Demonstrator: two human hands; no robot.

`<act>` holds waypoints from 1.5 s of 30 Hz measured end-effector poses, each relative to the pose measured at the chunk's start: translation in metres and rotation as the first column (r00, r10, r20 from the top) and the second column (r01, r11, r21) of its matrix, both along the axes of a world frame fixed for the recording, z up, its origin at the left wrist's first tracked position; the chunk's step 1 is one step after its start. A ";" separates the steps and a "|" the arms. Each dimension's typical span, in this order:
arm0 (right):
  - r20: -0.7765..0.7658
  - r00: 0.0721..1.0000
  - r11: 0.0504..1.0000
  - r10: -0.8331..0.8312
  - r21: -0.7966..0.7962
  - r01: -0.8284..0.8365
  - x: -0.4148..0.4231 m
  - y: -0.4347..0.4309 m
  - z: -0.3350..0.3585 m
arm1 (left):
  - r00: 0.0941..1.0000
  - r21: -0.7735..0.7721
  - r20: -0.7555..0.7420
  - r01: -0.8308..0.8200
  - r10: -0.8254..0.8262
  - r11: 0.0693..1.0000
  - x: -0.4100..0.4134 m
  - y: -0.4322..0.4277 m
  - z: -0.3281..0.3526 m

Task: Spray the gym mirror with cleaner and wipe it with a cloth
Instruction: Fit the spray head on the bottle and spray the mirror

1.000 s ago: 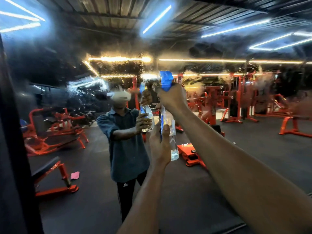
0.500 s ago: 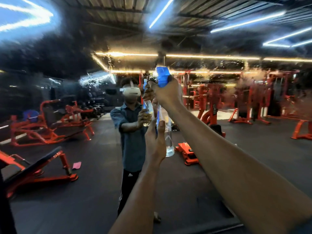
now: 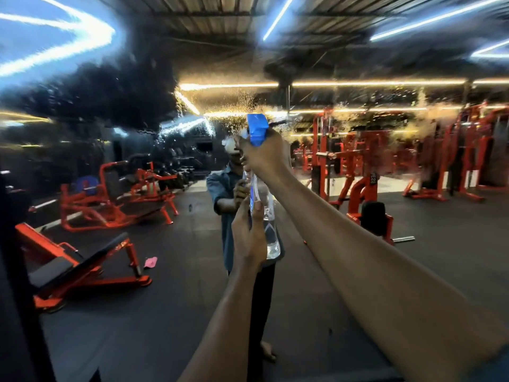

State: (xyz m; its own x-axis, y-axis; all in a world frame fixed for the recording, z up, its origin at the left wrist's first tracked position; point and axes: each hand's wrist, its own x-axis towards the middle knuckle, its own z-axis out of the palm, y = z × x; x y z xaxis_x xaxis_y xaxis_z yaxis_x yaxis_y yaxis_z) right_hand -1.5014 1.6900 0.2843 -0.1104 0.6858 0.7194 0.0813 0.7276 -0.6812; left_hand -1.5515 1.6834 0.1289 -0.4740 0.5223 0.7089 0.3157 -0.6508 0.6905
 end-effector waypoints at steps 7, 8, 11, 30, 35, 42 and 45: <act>-0.035 0.993 0.993 -0.116 -0.007 0.116 0.001 0.018 0.008 | 0.997 0.025 -0.054 0.057 -0.056 0.998 -0.008 0.018 0.007; -0.051 0.993 0.994 -0.108 -0.017 0.107 0.001 0.019 0.007 | 0.997 0.038 -0.061 0.053 -0.050 0.998 -0.008 0.022 0.007; -0.051 0.994 0.995 -0.096 -0.046 0.093 0.006 0.027 0.004 | 0.995 0.053 -0.061 0.081 -0.078 0.995 0.000 0.029 0.007; -0.042 0.987 0.987 -0.158 -0.038 0.156 0.164 0.083 0.000 | 0.992 0.074 -0.077 0.107 -0.101 0.991 0.160 0.078 0.001; -0.028 0.992 0.992 -0.121 -0.041 0.120 0.212 0.102 -0.005 | 0.995 0.084 -0.055 0.091 -0.086 0.992 0.211 0.093 -0.002; -0.028 0.995 0.994 -0.099 -0.044 0.098 0.266 0.122 -0.007 | 0.996 0.065 -0.029 0.085 -0.083 0.994 0.271 0.107 -0.003; -0.035 0.993 0.993 -0.117 -0.036 0.116 0.283 0.132 -0.007 | 0.996 0.050 -0.056 0.073 -0.071 0.996 0.286 0.114 0.000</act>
State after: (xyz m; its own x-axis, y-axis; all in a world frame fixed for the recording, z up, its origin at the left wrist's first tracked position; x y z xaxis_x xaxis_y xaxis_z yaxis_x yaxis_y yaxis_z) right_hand -1.2185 1.8222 0.2777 -0.0021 0.7164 0.6976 0.1381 0.6912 -0.7094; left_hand -1.2655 1.7974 0.1288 -0.3965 0.5153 0.7598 0.3029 -0.7078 0.6382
